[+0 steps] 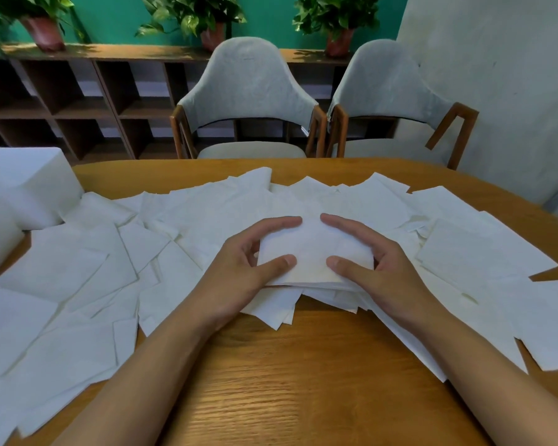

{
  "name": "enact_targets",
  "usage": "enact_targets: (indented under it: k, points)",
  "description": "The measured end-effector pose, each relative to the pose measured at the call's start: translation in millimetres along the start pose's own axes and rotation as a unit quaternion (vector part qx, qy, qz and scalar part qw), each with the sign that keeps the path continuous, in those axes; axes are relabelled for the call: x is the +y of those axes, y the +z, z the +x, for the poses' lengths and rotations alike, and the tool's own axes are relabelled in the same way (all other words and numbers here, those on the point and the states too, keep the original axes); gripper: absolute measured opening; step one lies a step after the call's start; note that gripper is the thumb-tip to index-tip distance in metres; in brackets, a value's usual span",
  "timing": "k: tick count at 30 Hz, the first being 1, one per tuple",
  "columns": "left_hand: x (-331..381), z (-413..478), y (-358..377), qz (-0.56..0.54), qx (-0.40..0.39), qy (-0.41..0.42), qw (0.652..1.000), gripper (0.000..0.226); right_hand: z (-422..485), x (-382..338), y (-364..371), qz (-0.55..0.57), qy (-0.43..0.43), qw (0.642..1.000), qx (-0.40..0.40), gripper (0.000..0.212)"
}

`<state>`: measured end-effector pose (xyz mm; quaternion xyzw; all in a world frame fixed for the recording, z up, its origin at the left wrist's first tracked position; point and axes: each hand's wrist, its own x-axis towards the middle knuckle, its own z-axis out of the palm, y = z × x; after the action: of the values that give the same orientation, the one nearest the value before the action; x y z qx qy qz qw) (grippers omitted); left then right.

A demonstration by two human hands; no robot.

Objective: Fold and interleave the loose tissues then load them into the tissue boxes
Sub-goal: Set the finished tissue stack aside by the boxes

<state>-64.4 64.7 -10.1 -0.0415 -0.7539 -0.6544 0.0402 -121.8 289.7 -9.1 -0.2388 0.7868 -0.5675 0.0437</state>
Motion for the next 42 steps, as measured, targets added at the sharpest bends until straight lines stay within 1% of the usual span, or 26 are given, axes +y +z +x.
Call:
enact_targets:
  k: [5,9,13,16,20,23,26,29,32,37,42]
  points:
    - [19,-13,-37,0.061,0.019,0.016,0.998,0.044,7,-25,27,-0.03,-0.006,1.0,-0.003,0.051]
    - [38,-37,-76,0.076,0.051,0.023,0.996,0.046,12,-54,64,-0.043,-0.027,0.999,0.005,0.054]
    - [55,-66,-120,0.074,0.09,0.021,0.993,0.046,17,-92,103,-0.023,-0.046,0.998,-0.023,0.053]
    - [64,-90,-156,0.077,0.102,0.025,0.992,0.045,20,-118,133,0.005,-0.056,0.997,-0.044,0.051]
    - [72,-117,-203,0.092,0.132,-0.002,0.987,0.04,28,-142,175,0.03,-0.067,0.994,-0.082,0.052]
    - [75,-133,-241,0.138,0.165,-0.028,0.976,0.038,40,-157,208,0.044,-0.053,0.993,-0.096,0.053]
    - [74,-145,-277,0.162,0.171,-0.047,0.971,0.038,54,-169,242,0.09,-0.023,0.991,-0.093,0.047]
    - [74,-152,-314,0.178,0.184,-0.046,0.965,0.037,71,-177,275,0.091,-0.018,0.991,-0.101,0.042]
    - [71,-151,-353,0.198,0.205,-0.067,0.956,0.037,92,-184,308,0.102,-0.005,0.989,-0.103,0.042]
    - [63,-142,-411,0.289,0.232,-0.097,0.924,0.037,129,-193,364,0.068,0.018,0.99,-0.121,0.048]
    - [52,-128,-456,0.353,0.262,-0.132,0.888,0.027,157,-194,399,-0.059,-0.015,0.987,-0.147,0.052]
